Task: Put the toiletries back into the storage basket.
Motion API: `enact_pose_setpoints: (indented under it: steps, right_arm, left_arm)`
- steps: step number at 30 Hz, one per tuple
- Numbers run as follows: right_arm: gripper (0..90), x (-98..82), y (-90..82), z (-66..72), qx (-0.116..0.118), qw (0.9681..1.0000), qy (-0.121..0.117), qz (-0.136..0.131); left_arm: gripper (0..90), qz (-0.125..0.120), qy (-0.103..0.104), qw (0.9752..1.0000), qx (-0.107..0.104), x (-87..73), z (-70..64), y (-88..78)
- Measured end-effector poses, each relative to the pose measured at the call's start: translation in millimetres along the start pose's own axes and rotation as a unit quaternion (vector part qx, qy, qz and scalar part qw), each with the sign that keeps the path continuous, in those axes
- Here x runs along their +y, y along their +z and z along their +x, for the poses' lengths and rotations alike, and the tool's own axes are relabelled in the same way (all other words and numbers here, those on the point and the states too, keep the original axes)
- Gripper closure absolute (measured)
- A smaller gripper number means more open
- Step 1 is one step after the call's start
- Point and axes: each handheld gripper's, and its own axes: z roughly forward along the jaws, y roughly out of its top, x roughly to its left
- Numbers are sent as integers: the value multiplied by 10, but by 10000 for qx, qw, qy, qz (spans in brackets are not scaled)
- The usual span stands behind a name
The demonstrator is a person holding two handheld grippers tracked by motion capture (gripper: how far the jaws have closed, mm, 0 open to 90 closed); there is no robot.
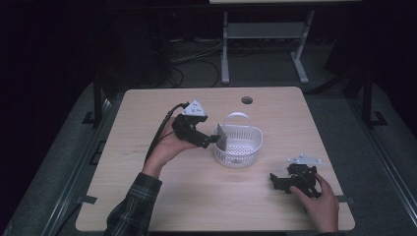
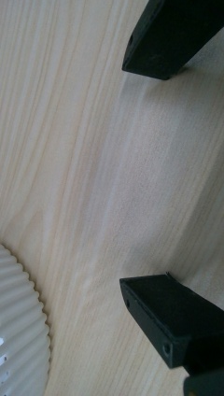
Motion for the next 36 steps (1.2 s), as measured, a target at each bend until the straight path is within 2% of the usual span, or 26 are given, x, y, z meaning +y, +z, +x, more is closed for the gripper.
enact_pose_setpoints:
  steps: [7, 13, 17, 22, 27, 32, 36]
  right_arm:
    - [0, 0, 0, 0, 0, 10000, 0, 1]
    - [0, 0, 0, 0, -4, 10000, 0, -2]
    - [0, 0, 0, 0, 0, 10000, -1, -1]
    - [0, 0, 1, 0, 5, 10000, 5, 1]
    - [0, 0, 1, 0, -2, 10000, 3, 3]
    - [0, 0, 1, 0, -1, 10000, 2, 2]
    - [0, 0, 1, 0, -1, 10000, 3, 2]
  left_arm:
    - [129, -5, 9, 10000, 60, -142, -18, -155]
    - [130, -45, -18, 9998, 214, -303, -24, -299]
    - [131, 12, -119, 9995, 302, -464, -41, -381]
    - [131, 141, -112, 9986, 496, -647, -90, -471]
    - [134, 83, -273, 9978, 594, -863, -119, -541]
    - [134, 224, -417, 9961, 739, -1091, -157, -586]
    - [135, 191, -506, 9951, 828, -1270, -204, -604]
